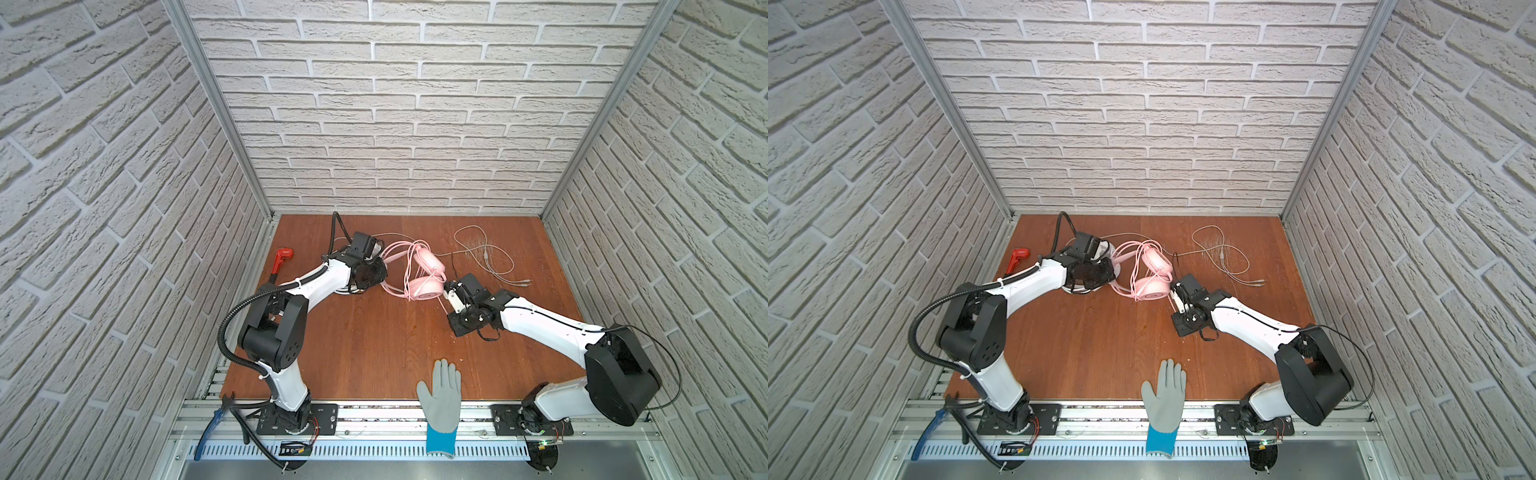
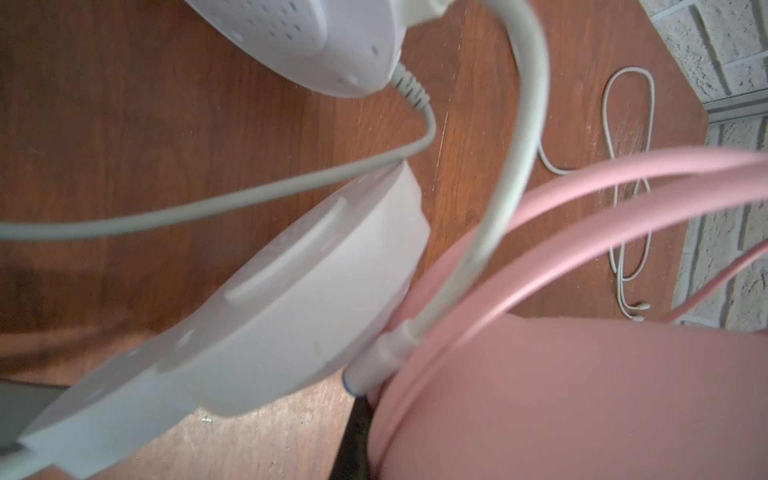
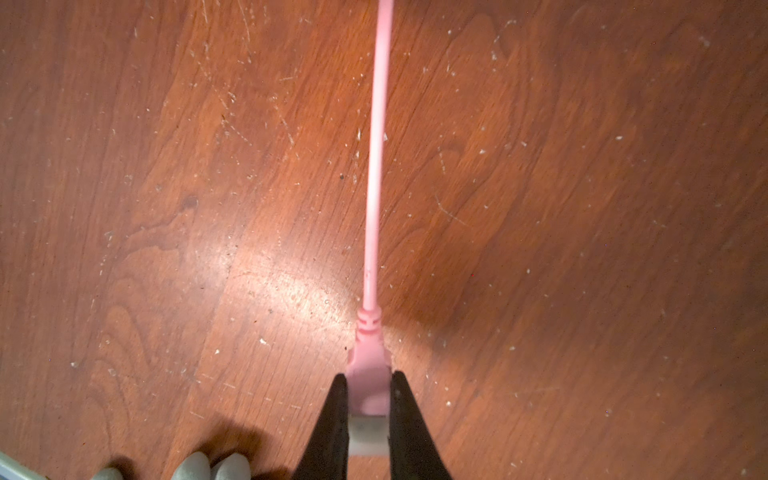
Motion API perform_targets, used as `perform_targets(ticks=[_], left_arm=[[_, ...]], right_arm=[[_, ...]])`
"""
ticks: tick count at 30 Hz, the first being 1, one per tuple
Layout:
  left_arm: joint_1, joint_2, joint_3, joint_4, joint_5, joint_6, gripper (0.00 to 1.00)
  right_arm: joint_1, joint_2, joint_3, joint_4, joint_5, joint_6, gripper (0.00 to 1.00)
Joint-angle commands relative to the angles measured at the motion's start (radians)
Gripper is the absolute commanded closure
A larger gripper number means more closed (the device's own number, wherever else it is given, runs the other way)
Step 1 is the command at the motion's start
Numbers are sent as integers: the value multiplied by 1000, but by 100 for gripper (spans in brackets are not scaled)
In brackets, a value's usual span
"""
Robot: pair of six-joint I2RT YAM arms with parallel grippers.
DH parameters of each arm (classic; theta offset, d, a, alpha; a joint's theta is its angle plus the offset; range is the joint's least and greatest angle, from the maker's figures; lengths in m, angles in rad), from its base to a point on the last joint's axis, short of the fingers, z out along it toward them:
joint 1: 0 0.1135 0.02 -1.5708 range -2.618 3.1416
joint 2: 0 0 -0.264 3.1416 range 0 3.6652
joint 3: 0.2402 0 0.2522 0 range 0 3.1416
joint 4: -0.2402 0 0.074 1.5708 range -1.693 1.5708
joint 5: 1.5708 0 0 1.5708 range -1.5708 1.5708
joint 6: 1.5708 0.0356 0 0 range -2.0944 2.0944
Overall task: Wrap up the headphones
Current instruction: 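Lift the pink USB plug toward the headset held by the left gripper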
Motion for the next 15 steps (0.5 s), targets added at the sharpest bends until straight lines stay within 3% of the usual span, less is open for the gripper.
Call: perform_targets(ticks=[1, 9, 15], left_arm=[[-6, -6, 56, 95, 28, -71, 100], [5, -30, 0, 157, 48, -133, 100], [15, -35, -21, 189, 54, -171, 100]], right_arm=[[40, -16, 35, 2, -10, -58, 95], [40, -83, -8, 61, 60, 50, 95], [39, -126, -51, 121, -11, -34, 94]])
